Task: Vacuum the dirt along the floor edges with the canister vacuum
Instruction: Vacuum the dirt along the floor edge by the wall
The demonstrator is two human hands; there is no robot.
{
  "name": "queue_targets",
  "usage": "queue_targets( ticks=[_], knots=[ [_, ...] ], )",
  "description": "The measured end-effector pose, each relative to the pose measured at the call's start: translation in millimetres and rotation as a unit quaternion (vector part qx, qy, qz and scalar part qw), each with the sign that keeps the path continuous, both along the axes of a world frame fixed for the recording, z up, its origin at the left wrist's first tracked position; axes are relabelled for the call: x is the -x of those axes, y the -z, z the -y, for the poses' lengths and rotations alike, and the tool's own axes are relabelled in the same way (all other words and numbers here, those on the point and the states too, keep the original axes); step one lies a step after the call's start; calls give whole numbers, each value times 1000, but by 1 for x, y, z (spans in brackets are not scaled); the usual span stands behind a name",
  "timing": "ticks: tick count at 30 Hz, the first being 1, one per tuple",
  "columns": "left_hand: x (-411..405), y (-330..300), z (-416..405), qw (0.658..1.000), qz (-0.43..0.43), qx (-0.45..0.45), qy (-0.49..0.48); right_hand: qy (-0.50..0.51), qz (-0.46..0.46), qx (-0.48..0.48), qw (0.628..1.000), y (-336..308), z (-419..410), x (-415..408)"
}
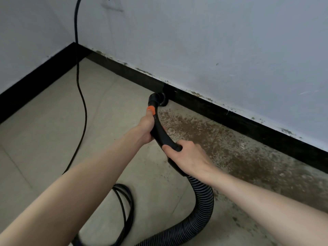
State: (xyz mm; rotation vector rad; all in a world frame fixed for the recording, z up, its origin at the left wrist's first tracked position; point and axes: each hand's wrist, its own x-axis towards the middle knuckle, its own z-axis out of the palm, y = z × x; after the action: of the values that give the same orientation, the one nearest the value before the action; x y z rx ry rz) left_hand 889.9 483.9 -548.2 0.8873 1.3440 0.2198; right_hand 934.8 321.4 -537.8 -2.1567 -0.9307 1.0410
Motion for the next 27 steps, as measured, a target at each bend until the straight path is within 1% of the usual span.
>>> queue_targets(
  ticks=[4, 7, 11, 13, 16, 21, 27],
  knots=[
    [25, -6, -3, 998, 12, -23, -59, -43, 25, -1, 999, -7, -5, 8],
    [60, -11, -1, 992, 20, -36, -119, -118, 21, -8, 993, -13, -9, 18],
    [106, -18, 14, 976, 27, -41, -213, -204, 6, 1, 979, -23, -17, 33],
    [124, -18, 24, 967, 24, -41, -251, -234, -12, 9, 972, -26, -17, 42],
    [144, -15, 39, 955, 20, -31, -294, -266, -15, 22, 963, -27, -14, 52],
    [154, -6, 59, 949, 8, -7, -314, -282, -49, 49, 957, -24, -4, 56],
    [150, -3, 61, 957, 5, 13, -291, -265, -36, 42, 963, -22, 2, 56]
  ],
)
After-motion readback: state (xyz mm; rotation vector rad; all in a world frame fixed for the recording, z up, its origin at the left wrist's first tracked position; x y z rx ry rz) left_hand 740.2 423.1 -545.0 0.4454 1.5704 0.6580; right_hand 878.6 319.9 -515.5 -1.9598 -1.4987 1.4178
